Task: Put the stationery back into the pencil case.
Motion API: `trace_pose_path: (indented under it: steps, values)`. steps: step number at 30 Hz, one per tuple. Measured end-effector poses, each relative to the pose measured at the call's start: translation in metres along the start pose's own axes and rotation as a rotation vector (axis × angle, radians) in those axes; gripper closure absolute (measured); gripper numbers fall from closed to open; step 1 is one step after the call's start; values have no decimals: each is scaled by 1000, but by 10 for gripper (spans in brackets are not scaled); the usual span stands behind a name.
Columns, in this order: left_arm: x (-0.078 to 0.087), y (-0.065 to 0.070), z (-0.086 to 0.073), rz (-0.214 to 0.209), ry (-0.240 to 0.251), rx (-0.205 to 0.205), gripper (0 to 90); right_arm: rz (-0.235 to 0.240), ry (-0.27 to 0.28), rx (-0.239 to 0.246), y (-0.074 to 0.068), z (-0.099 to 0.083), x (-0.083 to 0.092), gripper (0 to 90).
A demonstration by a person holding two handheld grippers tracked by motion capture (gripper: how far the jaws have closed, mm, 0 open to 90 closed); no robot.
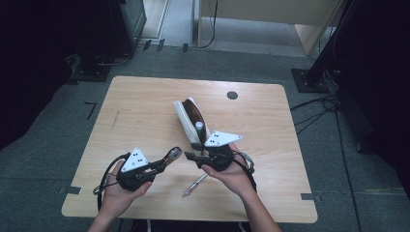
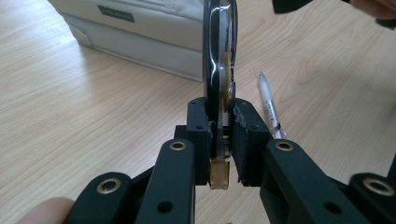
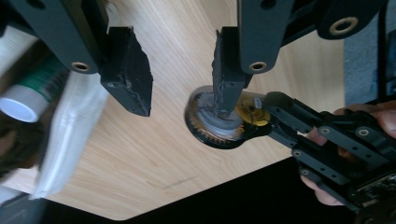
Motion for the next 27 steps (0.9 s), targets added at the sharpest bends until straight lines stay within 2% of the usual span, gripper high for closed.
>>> trace_pose_path:
  steps: [6, 14, 21, 27]
  values:
    - [4, 2, 0, -27, 10, -18, 797, 66, 17, 23, 0, 1, -10, 547]
    - [7, 3, -1, -72, 18, -41, 797, 177, 23, 58, -3, 0, -20, 512]
    - [10, 2, -2, -116, 21, -58, 797, 237, 14, 92, -6, 0, -22, 516]
    - [10, 4, -3, -156, 27, -70, 797, 298, 43, 102, -5, -1, -21, 518]
Point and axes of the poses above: each handheld gripper's, and its own axes: x roughly backward along the jaws, z roughly out of its top, y roughly to its right, the point moved 2 cm from there along -x, roughly forward along the jaws, and after that the axes turned 12 degrees about x, right-handed, at the moved point
